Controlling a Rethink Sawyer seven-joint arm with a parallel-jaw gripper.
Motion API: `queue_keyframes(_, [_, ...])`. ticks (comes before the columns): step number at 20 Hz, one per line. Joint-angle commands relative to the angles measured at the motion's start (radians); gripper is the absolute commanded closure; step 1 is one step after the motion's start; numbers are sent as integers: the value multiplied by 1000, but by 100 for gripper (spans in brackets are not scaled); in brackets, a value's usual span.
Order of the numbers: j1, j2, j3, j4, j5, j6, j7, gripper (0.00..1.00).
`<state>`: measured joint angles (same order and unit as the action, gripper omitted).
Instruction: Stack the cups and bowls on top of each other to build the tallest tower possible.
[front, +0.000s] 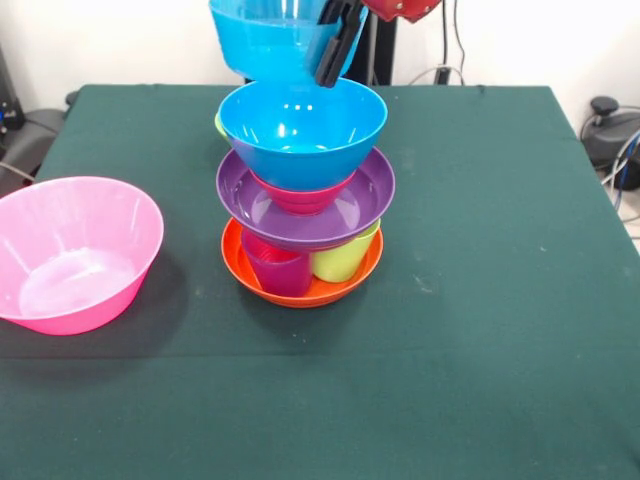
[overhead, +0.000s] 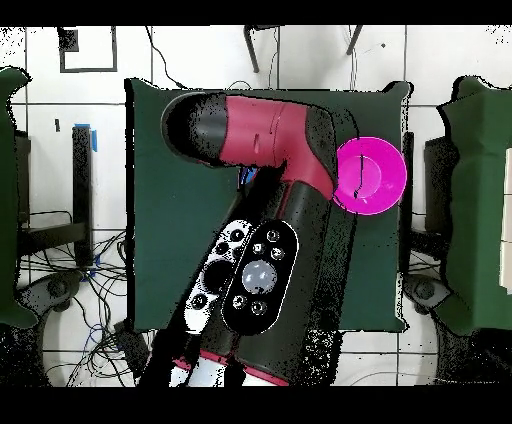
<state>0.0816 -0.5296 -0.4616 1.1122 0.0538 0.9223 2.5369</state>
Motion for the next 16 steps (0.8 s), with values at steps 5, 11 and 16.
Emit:
queue_keyframes(5, [-42,-34,170,140,-100,-52,-255,100])
queue_keyframes(11, [-101,-84,176,-111,-94,273,-386,100])
queue_keyframes(16, [-160,-48,178,-369,-117,496,-511,100])
